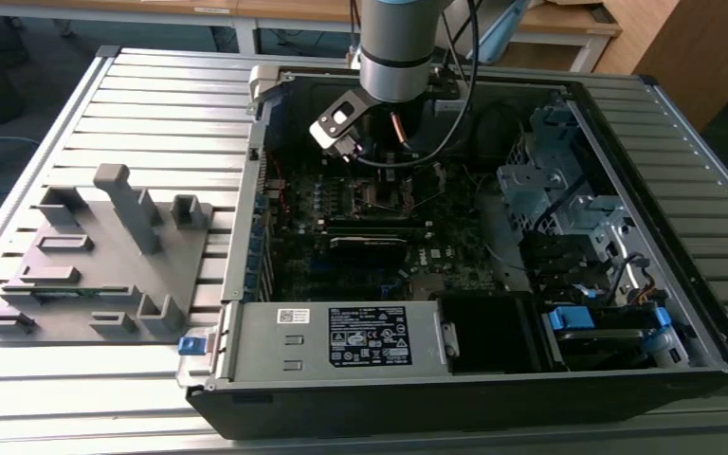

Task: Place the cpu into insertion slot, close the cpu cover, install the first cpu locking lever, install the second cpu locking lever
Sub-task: 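Place the cpu into insertion slot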

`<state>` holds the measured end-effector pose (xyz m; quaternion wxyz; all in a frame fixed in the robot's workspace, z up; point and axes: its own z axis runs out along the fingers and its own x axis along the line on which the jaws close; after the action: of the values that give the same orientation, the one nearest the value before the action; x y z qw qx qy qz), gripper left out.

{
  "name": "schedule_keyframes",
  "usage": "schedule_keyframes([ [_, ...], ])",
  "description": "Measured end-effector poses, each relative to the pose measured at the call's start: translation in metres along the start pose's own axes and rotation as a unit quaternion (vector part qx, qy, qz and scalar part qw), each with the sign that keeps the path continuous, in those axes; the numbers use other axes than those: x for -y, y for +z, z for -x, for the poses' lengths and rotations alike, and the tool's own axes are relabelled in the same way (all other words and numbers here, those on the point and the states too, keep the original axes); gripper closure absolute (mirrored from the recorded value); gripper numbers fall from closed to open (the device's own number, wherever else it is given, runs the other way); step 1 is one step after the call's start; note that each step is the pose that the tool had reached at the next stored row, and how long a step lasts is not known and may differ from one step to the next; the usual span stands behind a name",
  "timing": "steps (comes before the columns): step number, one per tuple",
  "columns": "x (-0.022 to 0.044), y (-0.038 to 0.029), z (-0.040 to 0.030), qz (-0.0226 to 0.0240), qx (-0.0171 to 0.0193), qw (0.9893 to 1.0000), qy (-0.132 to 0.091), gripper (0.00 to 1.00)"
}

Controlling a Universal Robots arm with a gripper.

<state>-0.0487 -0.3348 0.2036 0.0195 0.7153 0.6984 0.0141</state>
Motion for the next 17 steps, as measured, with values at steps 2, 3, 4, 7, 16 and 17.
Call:
schedule_keyframes([
  [2, 0.0, -0.0001, 0.0, 0.0, 0.0, 1.0, 0.0, 0.82],
  [3, 0.0, -0.0001, 0.0, 0.0, 0.0, 1.0, 0.0, 0.82],
  [4, 0.0, -0.0002, 0.0, 0.0, 0.0, 1.0, 0.0, 0.88],
  [7, 0.0, -0.0003, 0.0, 0.0, 0.0, 1.0, 0.0, 0.9],
  [16, -0.0002, 0.0001, 0.0, -0.0113, 0.0002, 0.9999, 0.0, 0.9],
  [17, -0.0002, 0.0005, -0.0001, -0.0113, 0.0001, 0.9999, 0.0, 0.9],
])
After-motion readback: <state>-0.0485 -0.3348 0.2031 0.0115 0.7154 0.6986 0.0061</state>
